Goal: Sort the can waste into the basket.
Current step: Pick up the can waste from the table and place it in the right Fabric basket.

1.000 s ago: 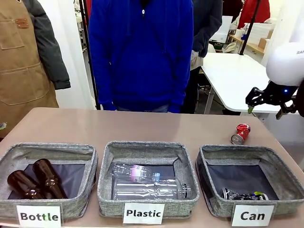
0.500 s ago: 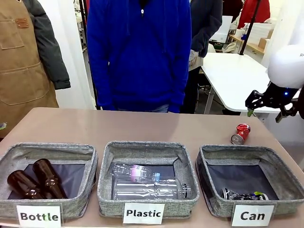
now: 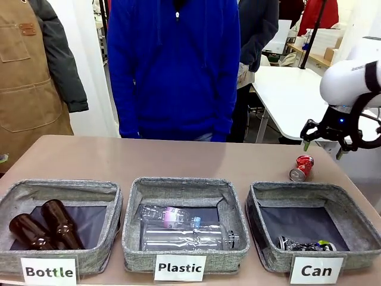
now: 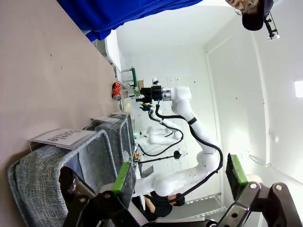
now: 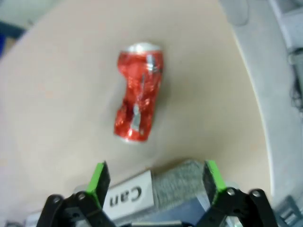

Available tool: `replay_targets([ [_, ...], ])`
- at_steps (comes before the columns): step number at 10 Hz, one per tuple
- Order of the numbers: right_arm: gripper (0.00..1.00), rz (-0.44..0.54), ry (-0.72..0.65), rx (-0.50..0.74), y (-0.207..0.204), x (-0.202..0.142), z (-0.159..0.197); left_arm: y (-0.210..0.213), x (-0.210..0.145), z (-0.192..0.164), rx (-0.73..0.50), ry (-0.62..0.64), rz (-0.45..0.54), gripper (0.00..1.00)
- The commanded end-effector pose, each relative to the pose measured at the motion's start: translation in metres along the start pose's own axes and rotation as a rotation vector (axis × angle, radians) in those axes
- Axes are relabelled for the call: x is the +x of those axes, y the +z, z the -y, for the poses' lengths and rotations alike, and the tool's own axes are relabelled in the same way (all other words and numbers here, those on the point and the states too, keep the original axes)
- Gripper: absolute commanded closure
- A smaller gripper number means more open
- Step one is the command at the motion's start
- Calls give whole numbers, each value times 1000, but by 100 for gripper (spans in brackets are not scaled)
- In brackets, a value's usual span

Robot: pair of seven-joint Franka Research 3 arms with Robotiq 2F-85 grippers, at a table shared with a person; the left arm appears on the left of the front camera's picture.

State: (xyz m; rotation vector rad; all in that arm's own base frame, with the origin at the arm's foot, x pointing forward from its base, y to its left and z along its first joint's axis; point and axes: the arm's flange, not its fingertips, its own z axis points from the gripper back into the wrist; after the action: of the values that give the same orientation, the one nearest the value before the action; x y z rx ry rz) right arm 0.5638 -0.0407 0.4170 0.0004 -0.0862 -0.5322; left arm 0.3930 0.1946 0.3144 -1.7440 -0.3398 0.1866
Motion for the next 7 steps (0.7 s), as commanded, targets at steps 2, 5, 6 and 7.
replay_targets([
  [2, 0, -40, -97, 38, -28, 49, -13, -1, -4, 6, 5, 9, 5, 0],
  [5, 0, -80, -143, 67, -67, 74, -14, -1, -4, 6, 5, 9, 5, 0],
  [6, 0, -125, -131, 79, -80, 78, -14, -1, -4, 6, 5, 9, 5, 0],
  [7, 0, -164, -130, 72, -91, 78, -16, -1, -4, 6, 5, 9, 5, 0],
])
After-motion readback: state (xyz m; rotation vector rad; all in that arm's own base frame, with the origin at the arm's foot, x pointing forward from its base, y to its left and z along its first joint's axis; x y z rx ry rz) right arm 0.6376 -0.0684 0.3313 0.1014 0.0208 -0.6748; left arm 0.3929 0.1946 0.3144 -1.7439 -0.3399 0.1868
